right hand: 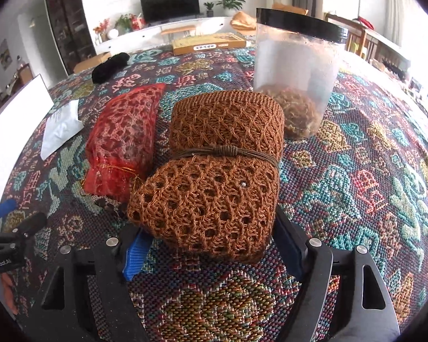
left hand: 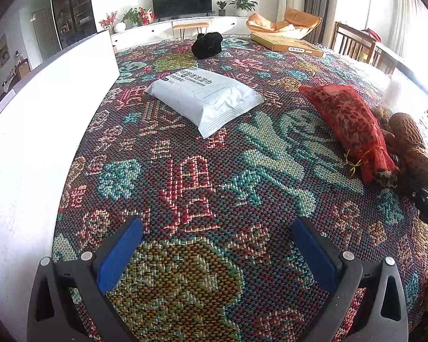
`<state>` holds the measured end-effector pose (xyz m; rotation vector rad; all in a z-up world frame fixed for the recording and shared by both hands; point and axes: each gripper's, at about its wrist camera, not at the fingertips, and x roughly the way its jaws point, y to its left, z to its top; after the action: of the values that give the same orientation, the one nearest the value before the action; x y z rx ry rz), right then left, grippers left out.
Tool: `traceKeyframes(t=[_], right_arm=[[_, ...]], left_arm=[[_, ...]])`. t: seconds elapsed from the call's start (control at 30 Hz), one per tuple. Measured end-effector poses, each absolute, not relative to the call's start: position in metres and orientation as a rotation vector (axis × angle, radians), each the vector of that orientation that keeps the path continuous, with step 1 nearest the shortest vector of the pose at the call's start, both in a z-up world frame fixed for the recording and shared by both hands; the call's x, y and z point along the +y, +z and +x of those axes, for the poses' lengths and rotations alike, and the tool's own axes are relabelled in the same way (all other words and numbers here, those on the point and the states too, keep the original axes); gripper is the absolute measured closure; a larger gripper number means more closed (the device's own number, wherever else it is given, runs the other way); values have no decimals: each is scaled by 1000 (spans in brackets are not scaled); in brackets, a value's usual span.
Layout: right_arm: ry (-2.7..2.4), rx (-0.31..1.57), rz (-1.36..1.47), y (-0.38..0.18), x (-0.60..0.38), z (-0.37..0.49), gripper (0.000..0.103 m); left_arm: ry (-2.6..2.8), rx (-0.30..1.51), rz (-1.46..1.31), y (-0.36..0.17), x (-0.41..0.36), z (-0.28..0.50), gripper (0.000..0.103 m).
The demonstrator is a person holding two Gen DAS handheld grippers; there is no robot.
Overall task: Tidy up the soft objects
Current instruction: 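Grasp the white wipes pack with the left gripper while the right gripper holds the knitted roll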
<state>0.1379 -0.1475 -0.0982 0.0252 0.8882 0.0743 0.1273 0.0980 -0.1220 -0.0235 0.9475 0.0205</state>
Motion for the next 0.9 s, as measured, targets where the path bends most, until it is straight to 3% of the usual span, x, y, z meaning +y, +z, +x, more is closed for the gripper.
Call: traceKeyframes(t=[0.9], right_arm=[[61,899,-32,-101,-139,138,19]], left_arm=[[21,947,-23,-122,98,127,0]])
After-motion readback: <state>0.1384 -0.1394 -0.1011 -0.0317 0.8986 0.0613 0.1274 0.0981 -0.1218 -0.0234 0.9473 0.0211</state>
